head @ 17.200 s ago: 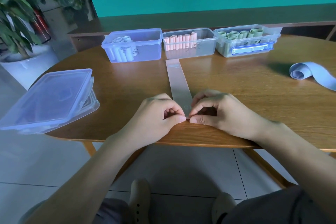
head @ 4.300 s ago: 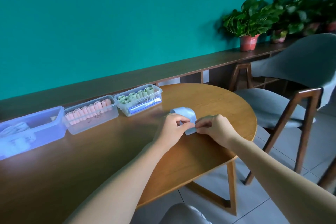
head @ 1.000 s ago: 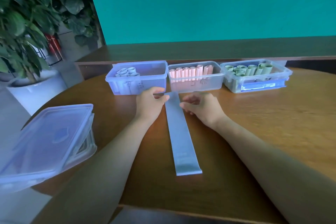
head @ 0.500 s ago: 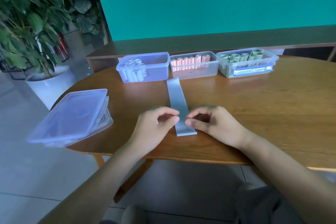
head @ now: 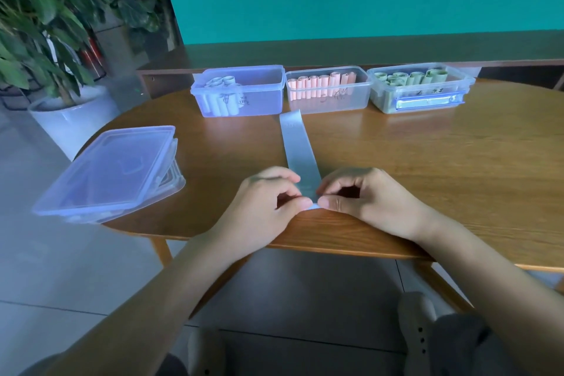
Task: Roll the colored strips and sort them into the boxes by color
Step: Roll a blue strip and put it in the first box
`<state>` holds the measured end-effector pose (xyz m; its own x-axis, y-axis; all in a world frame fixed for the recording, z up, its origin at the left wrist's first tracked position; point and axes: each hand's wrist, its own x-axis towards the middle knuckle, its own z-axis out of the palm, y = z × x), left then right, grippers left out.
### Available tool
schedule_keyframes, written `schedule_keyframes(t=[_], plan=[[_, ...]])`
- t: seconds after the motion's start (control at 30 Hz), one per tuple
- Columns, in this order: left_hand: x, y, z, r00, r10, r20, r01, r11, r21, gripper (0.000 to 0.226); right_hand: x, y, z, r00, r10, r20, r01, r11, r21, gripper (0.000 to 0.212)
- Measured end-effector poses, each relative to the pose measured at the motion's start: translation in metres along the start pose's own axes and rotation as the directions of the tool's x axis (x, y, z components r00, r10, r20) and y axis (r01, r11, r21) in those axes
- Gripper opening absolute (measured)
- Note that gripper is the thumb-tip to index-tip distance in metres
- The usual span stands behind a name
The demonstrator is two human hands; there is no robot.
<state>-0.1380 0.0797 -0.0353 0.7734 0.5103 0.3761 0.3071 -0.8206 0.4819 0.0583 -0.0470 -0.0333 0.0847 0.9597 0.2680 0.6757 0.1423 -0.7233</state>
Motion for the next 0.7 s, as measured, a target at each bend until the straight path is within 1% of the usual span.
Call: schedule_keyframes(t=[0.17,0.27,0.37,0.43,0.5,0.6,0.7], plan=[[0.0013,-0.0004,-0.0003,1.0,-0.029,-0.005,0.029,0.999,-0.018,0.024,0.0002,-0.0013,0.0011,0.998,0.067,-0.01,-0.067,0.997,-0.032,0.01],[0.0033,0.0019,-0.0002,0.997,-0.073,0.021,0.074,0.997,-0.038,0.022,0.001,-0.001,0.0011,0.992,0.123,-0.037,-0.124,0.992,-0.037,0.013],[0.0046,0.0018,-0.0016,0.994,-0.1,0.033,0.102,0.992,-0.075,0.013,0.0023,-0.0016,0.0015,0.988,0.148,-0.048,-0.15,0.988,-0.038,0.012],[0.0049,0.0019,-0.0034,0.995,-0.083,0.047,0.088,0.987,-0.134,0.005,0.0026,-0.0022,0.0021,0.991,0.119,-0.053,-0.12,0.993,-0.008,0.008],[0.0047,0.0028,-0.0049,0.995,-0.049,0.088,0.06,0.99,-0.126,0.004,0.002,-0.0024,0.0016,0.999,0.039,-0.032,-0.039,0.999,-0.005,0.005],[0.0042,0.0026,-0.0037,0.992,0.001,0.126,0.01,0.996,-0.086,0.007,0.0014,-0.0002,-0.0001,0.996,-0.082,0.046,0.087,0.99,-0.114,0.006],[0.0032,-0.0003,-0.0006,0.991,0.055,0.119,-0.052,0.998,-0.034,0.008,0.0015,0.0037,-0.0002,0.988,-0.133,0.073,0.147,0.961,-0.235,0.012]])
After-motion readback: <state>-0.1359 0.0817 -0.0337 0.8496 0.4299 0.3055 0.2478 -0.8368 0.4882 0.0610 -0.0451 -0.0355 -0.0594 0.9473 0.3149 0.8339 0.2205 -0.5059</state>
